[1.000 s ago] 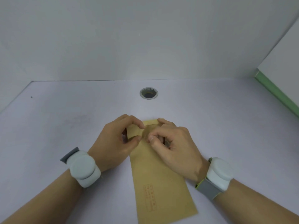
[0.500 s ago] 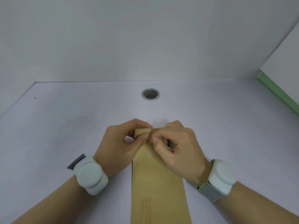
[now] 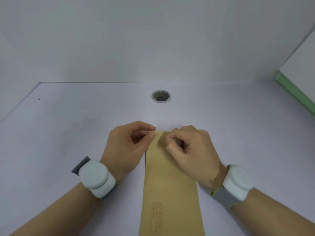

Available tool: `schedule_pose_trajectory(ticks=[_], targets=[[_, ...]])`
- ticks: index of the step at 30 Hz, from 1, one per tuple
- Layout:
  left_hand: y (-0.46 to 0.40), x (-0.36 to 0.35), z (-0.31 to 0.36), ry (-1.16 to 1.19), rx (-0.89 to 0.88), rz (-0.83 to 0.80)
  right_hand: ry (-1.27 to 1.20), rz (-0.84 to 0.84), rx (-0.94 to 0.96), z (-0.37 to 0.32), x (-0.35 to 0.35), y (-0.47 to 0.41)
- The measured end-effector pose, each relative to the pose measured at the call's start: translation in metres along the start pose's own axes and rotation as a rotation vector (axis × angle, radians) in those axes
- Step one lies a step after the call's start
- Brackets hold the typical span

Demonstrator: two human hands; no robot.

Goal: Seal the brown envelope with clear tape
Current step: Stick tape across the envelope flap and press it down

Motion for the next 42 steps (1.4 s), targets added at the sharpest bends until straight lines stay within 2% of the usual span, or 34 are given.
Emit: schedule_pose_trajectory(ticks=[4, 8, 10, 12, 16, 20, 23, 25, 28, 30, 34, 42], targets=[[0.002, -0.002, -0.001, 0.005, 0.016, 0.02, 0.02, 0.061, 0.082, -0.003, 0.002, 0.0], [0.003, -0.003, -0.002, -0.004, 0.006, 0.009, -0.062, 0.151, 0.235, -0.014, 0.008, 0.007], [0.004, -0.004, -0.004, 0.012, 0.009, -0.002, -0.105, 0.131, 0.278, -0.019, 0.008, 0.011], [0.004, -0.005, -0.004, 0.028, 0.025, -0.013, -0.124, 0.07, 0.235, -0.017, 0.006, 0.011], [0.005, -0.006, -0.006, 0.014, 0.053, -0.026, -0.117, -0.031, 0.004, -0.001, -0.002, 0.002], [0.005, -0.008, -0.006, -0.155, -0.013, -0.085, -0.086, -0.163, -0.142, 0.01, -0.01, -0.002], [0.002, -0.006, 0.002, -0.234, -0.129, -0.058, -0.083, -0.189, -0.171, 0.009, -0.01, -0.002], [0.002, -0.006, 0.006, -0.151, -0.171, -0.052, -0.097, -0.192, -0.187, 0.009, -0.01, -0.003], [0.004, -0.013, 0.005, 0.057, -0.079, -0.151, -0.12, -0.191, -0.181, 0.01, -0.009, -0.002], [0.005, -0.016, 0.005, 0.082, -0.075, -0.197, -0.119, -0.184, -0.162, 0.01, -0.009, -0.002], [0.004, -0.012, 0.002, 0.11, -0.064, -0.163, -0.081, -0.184, -0.136, 0.009, -0.011, -0.002], [0.005, -0.012, 0.008, -0.193, -0.196, -0.17, -0.106, -0.159, -0.13, 0.008, -0.007, -0.002]])
Point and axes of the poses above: each hand's wrist, its own y-axis away from the middle knuckle, its own x-axis out of the back of the hand, z = x × y, the point moved 5 cm from there along -y, towards the middle knuckle, and after that the axes turned 13 degrees about -x, right-handed, at the moved point
